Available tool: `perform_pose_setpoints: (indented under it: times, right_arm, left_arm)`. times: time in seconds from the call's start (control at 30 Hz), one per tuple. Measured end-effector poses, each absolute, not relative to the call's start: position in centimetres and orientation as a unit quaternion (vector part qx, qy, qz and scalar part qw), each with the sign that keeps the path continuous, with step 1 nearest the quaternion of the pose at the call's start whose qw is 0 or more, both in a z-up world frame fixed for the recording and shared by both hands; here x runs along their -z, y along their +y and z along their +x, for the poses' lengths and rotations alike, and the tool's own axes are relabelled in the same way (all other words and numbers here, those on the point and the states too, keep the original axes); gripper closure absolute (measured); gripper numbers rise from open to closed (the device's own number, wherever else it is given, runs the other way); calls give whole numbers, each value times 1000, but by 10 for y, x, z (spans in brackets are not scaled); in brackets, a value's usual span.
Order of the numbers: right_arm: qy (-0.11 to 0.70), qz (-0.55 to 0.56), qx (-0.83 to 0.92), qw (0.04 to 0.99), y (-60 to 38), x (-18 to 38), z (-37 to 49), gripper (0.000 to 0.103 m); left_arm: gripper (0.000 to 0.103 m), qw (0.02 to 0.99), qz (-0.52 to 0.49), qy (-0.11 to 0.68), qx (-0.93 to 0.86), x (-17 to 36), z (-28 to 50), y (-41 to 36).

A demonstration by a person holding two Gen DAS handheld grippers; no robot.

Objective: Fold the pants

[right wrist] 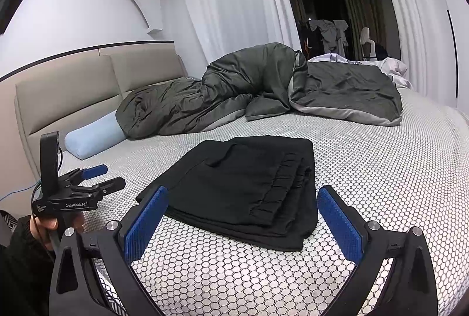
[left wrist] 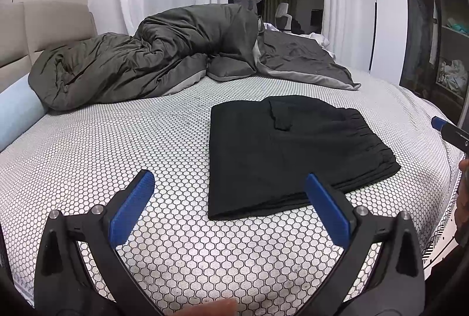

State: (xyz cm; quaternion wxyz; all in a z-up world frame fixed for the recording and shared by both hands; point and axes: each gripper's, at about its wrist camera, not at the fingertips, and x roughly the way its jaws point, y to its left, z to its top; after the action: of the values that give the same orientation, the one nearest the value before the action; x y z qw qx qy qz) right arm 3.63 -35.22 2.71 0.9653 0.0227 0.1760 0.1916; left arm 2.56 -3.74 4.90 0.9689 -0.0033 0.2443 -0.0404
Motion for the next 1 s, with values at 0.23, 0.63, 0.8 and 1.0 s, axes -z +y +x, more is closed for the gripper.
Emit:
perform_pose_setpoints:
  times: [0.23,0.63,0.8,1.0]
  right_arm:
    - [181,20,-192,964,-353,-25,40,0]
    - [185,18,-195,963,-356,-25,40,0]
    - [188,16,-194,963,-355,-24,41,0]
    - [187,16,-195,963,-355,-24,41,0]
  left_arm:
    - [1,969,-3,244,40,-49,27,-35]
    - [1,970,-3,240,42,-49,28,-33]
    - [1,970,-4,239,43,-49,28,-31]
    - [1,970,-4,240,43,-50,29,-31]
